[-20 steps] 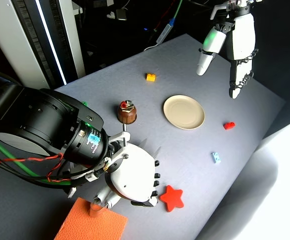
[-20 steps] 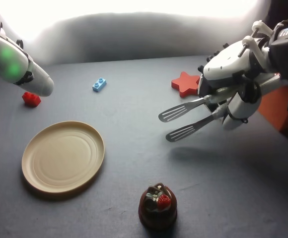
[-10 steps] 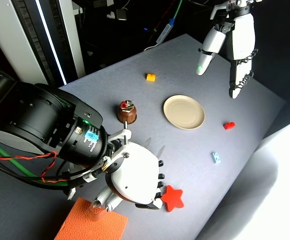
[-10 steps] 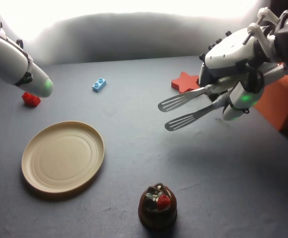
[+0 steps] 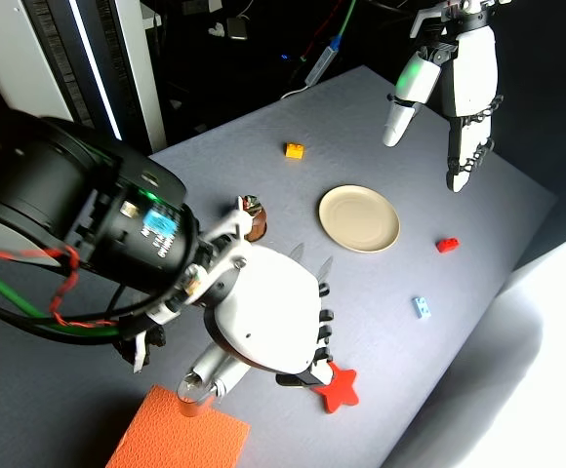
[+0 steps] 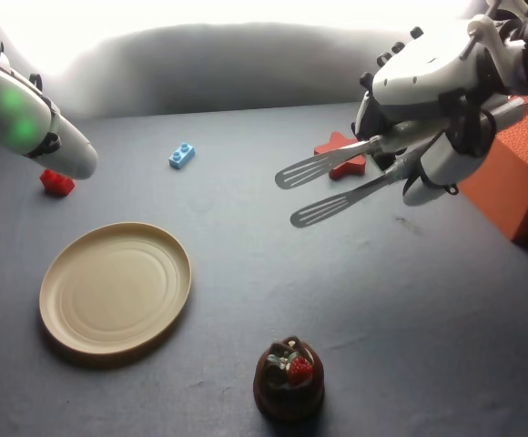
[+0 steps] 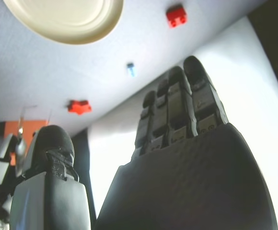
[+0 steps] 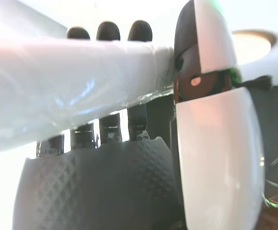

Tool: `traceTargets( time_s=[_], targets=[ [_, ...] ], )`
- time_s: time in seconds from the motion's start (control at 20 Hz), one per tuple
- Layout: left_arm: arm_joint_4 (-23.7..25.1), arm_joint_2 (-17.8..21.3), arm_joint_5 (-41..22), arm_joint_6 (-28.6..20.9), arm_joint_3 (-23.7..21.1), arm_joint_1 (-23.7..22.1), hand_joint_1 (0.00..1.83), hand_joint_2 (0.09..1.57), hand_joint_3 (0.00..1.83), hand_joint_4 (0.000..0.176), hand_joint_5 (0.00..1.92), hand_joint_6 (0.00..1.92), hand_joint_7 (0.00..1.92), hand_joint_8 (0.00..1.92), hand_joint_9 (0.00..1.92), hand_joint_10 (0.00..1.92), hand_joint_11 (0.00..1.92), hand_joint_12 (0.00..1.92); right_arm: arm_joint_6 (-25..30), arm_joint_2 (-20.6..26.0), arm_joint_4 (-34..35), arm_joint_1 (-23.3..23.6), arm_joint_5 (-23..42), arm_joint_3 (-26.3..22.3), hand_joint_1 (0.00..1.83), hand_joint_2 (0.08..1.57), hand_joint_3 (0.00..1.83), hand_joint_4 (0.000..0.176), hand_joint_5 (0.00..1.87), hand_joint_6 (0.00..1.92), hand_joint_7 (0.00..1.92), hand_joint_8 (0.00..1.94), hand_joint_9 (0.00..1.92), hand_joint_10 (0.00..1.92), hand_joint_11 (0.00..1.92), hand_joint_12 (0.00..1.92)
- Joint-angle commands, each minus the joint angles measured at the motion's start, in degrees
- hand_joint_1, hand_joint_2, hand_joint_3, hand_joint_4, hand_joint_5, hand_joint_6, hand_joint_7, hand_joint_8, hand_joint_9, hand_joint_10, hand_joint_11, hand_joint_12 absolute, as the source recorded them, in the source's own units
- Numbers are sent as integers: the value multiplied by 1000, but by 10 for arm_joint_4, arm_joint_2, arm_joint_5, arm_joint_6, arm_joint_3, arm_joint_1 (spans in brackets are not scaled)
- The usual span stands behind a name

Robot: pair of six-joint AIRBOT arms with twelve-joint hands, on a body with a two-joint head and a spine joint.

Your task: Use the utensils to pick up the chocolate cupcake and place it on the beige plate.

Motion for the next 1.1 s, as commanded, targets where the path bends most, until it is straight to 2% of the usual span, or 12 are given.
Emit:
traceTargets(
  time_s=[0.0, 0.15, 0.25, 0.3, 0.4, 0.45, 0.6, 0.65, 0.7, 0.8, 0.95, 1.05],
  targets=[
    [21, 3, -25, -2, -2, -7, 393, 1121, 0, 0, 89, 5, 92, 3, 155, 0, 0, 436, -2, 5, 1, 11, 61, -5, 1047, 1049, 0, 0, 584, 913, 574, 1158, 491, 1390, 410, 1732],
    [21, 3, -22, -3, -1, -5, 358, 1128, 1, 0, 67, 0, 65, 0, 123, 0, 0, 353, 13, 14, 2, 16, 49, -19, 1057, 1036, 0, 0, 586, 918, 586, 1132, 499, 1369, 384, 1739],
    [21, 3, -21, -3, -1, -6, 383, 1119, 0, 0, 89, 4, 85, 4, 145, 6, 0, 421, 15, 17, 23, 16, 35, -22, 1035, 1057, 2, 0, 607, 866, 574, 1162, 467, 1402, 349, 1773],
    [21, 3, -20, -3, -1, -5, 386, 1119, 0, 0, 89, 4, 83, 2, 141, 3, 0, 432, 15, 18, 31, 18, 26, -23, 1060, 1155, 9, 0, 783, 1149, 593, 1168, 484, 1411, 367, 1790],
    [21, 3, -19, -5, -2, -4, 393, 1120, 0, 0, 94, 3, 84, 1, 129, 2, 0, 403, 11, 20, 31, 19, 24, -30, 1069, 1176, 0, 0, 838, 1199, 622, 1152, 508, 1410, 379, 1786],
    [21, 3, -19, -6, -2, -4, 398, 1120, 0, 0, 94, 2, 85, 1, 134, 3, 0, 420, 9, 22, 31, 19, 25, -34, 1040, 1082, 0, 0, 658, 956, 609, 1135, 489, 1397, 344, 1785],
    [21, 3, -20, -9, 0, -3, 376, 1122, 1, 0, 82, 1, 87, 1, 132, 1, 0, 416, 4, 25, 31, 19, 25, -39, 1020, 1067, 0, 0, 565, 904, 535, 1174, 448, 1426, 340, 1783],
    [21, 3, -21, -10, 0, -3, 377, 1125, 1, 0, 75, 0, 80, 1, 127, 0, 0, 394, 2, 25, 31, 19, 25, -39, 1020, 1067, 0, 0, 587, 893, 560, 1153, 456, 1410, 327, 1779],
    [21, 3, -21, -10, 1, -3, 367, 1131, 2, 0, 64, 0, 73, 0, 119, 0, 0, 365, -3, 25, 31, 19, 25, -40, 1019, 1061, 0, 0, 636, 777, 597, 1105, 472, 1384, 345, 1762],
    [21, 3, -20, -10, 1, -3, 416, 1121, 0, 0, 95, 6, 93, 3, 139, 4, 0, 436, -14, 25, 31, 19, 25, -40, 1041, 1052, 0, 0, 646, 773, 585, 1124, 467, 1395, 353, 1750],
    [21, 3, -20, -10, 2, -3, 369, 1136, 3, 0, 71, 0, 66, 1, 115, 1, 0, 339, -16, 25, 31, 19, 25, -40, 1056, 1025, 0, 0, 644, 810, 598, 1120, 498, 1362, 426, 1683],
    [21, 3, -20, -10, 2, -3, 373, 1135, 0, 0, 76, 1, 84, 3, 124, 1, 0, 347, -20, 25, 31, 19, 25, -40, 1057, 1022, 0, 0, 677, 717, 573, 1155, 467, 1403, 426, 1691]
  ],
)
